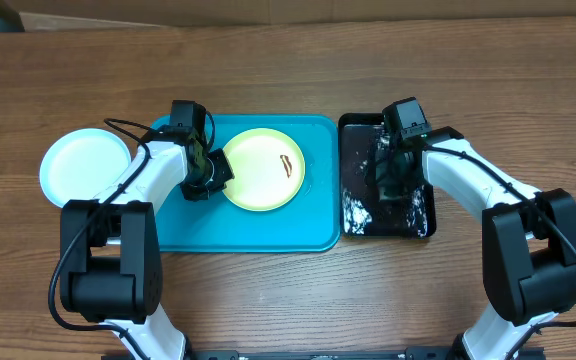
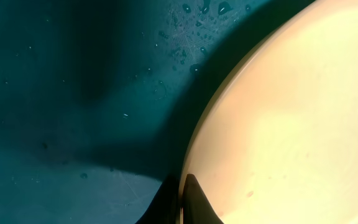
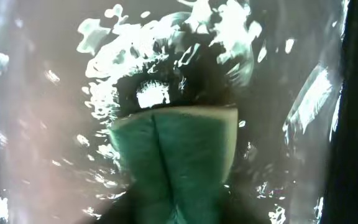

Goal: Clean dirty plates on tray and stack at the side
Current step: 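Rub the green sponge in the basin water with the right gripper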

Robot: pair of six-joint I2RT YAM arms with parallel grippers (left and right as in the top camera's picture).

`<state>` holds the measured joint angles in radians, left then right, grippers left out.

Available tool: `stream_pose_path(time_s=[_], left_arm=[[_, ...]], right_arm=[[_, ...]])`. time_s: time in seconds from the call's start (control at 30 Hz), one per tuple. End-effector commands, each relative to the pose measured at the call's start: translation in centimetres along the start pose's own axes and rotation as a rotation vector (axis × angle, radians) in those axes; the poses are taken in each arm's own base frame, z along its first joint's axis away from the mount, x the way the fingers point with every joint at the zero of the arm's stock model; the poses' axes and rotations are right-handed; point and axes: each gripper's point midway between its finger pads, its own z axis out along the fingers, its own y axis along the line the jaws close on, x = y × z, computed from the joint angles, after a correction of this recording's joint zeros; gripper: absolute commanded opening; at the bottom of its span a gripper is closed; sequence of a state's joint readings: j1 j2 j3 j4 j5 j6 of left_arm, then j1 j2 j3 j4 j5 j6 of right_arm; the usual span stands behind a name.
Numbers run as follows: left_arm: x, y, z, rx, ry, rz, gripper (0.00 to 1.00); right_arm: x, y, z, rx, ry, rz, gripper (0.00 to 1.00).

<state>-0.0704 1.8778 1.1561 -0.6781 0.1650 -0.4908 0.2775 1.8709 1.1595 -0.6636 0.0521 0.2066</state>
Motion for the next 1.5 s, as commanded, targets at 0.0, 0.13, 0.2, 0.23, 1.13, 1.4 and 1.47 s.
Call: stream_pose_path(time_s=[0.0,0.13,0.2,0.23,1.13,1.4,1.47], left_arm=[[0.3,0.4,0.6,-0.018,0.011,0.019,0.04],[0.3,0.4,0.6,-0.018,0.009,0.019,0.04],[0.3,0.4,0.6,-0.02,0.008,0.019,0.04],[0.3,0.4,0.6,-0.02,0.008,0.02,0.04],[0.3,0.4,0.6,-0.023,0.006,0.021,0.04],[0.3,0.3,0.6,-0.025,0.006,0.025,0.04],[0.3,0.3,0.6,-0.025,0.003,0.025,0.04]], right_arm=[[-1.8,0.6,-1.6,-0.017,-0.054,0.002,0.54],[-2.7,0.8,-1.8,-0.027,-0.088,0.004,0.6],[-2.9,0.9,-1.8,-0.029,-0.095,0.004,0.6],[-2.9,0.9,-1.8,-0.029,-0.096,0.004,0.6],[-0.8,0.3,-2.3,0.0,0.007,0.0,0.62],[0.3,0.0,-1.2,0.003,0.02,-0.001,0.61],[0.5,0.0,-1.2,0.005,0.028,-0.001,0.61]])
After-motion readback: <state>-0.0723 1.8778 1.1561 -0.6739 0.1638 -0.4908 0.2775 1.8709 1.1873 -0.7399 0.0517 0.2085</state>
